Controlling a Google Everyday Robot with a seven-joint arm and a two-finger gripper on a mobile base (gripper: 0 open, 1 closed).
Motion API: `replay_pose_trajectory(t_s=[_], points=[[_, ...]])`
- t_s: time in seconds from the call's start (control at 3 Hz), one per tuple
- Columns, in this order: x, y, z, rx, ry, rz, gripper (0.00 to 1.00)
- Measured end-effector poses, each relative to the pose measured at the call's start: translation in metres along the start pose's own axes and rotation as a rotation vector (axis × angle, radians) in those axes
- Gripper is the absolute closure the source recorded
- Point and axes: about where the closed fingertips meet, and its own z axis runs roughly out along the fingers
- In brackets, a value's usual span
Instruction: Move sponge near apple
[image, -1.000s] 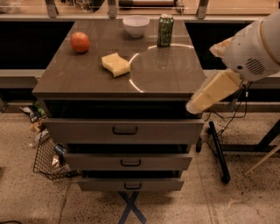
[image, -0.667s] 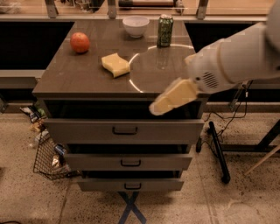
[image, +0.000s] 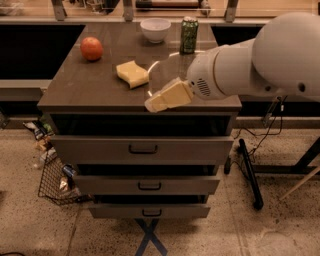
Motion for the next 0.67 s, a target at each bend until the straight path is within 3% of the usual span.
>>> replay_pose_trajectory(t_s=[0.33, 0.67], points=[[0.000, 0.017, 0.005, -0.037, 0.009, -0.032, 0.00], [0.018, 0.019, 0.056, -0.018, 0.013, -0.036, 0.00]])
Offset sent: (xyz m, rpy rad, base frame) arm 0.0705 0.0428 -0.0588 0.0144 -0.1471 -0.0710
